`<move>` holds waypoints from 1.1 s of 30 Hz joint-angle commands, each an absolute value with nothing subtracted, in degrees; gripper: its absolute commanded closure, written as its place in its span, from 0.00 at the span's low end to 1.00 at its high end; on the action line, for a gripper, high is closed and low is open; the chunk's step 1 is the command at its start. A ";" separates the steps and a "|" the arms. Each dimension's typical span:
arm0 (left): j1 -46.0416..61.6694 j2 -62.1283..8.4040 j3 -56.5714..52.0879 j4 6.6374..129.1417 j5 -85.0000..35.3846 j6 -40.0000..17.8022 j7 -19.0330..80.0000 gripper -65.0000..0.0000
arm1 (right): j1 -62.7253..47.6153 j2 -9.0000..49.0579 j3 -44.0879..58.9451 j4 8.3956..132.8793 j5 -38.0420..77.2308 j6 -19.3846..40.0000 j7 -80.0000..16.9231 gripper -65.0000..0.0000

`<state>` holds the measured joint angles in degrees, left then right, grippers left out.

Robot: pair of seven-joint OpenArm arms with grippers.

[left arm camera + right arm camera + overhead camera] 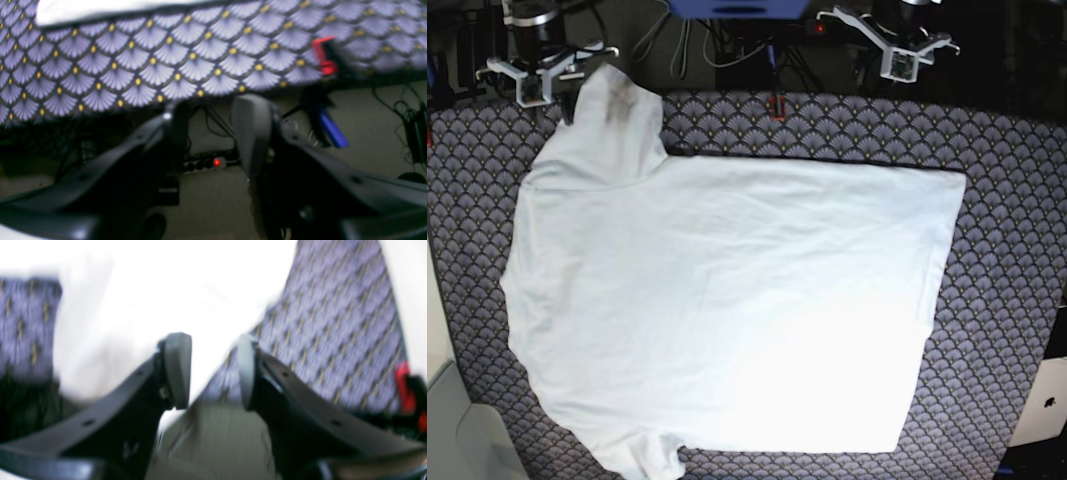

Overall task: Fold the T-shirt properly
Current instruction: 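Grasp the shirt's shoulder edges with the right and left grippers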

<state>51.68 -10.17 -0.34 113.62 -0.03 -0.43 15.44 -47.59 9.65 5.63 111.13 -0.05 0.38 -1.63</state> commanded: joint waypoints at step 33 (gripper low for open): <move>50.24 -9.98 -8.22 114.95 -0.04 -0.66 15.16 0.49 | -37.14 10.86 16.84 99.47 33.63 18.68 -14.73 0.57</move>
<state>49.56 -9.82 -8.05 113.80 -0.21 -1.06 16.49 -36.53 10.44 16.38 98.98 33.17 18.20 -15.33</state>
